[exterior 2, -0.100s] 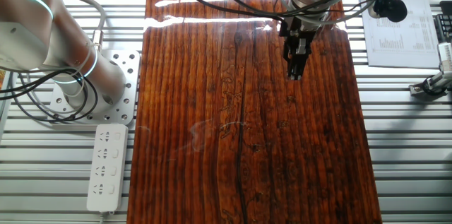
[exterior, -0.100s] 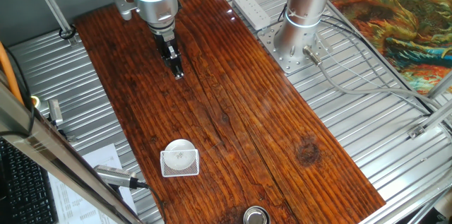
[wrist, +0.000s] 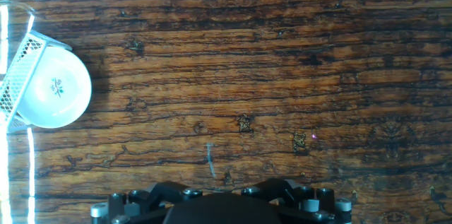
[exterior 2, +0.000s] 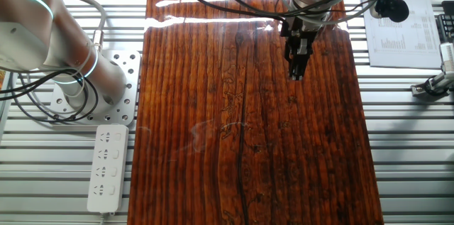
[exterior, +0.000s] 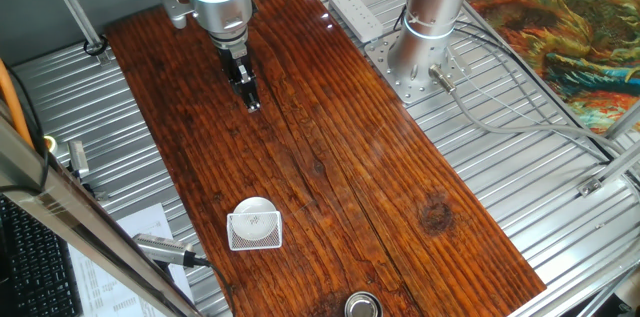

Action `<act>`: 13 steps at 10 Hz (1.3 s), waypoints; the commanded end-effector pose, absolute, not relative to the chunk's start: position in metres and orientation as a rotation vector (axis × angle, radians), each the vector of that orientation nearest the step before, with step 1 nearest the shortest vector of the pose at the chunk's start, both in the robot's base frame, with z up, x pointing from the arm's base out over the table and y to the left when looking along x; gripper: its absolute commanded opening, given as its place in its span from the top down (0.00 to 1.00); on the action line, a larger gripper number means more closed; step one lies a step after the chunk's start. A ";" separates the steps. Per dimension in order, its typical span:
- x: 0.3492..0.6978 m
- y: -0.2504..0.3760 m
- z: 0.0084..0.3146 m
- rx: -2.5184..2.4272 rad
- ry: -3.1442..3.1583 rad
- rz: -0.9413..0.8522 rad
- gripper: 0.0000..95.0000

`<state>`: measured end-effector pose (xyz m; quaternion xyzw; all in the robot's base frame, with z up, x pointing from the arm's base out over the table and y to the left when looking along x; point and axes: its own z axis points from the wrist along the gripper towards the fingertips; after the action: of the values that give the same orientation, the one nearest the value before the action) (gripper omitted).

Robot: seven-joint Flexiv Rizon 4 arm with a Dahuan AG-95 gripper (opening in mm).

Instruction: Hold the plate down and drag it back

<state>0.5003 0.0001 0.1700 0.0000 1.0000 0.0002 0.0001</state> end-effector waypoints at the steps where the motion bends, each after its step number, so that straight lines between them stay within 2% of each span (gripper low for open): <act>1: 0.500 0.000 0.170 0.000 3.142 0.000 1.00; 13: 0.498 0.000 0.175 -0.079 3.160 -0.008 1.00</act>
<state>0.4978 0.0001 0.1752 -0.0253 0.9996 -0.0023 -0.0098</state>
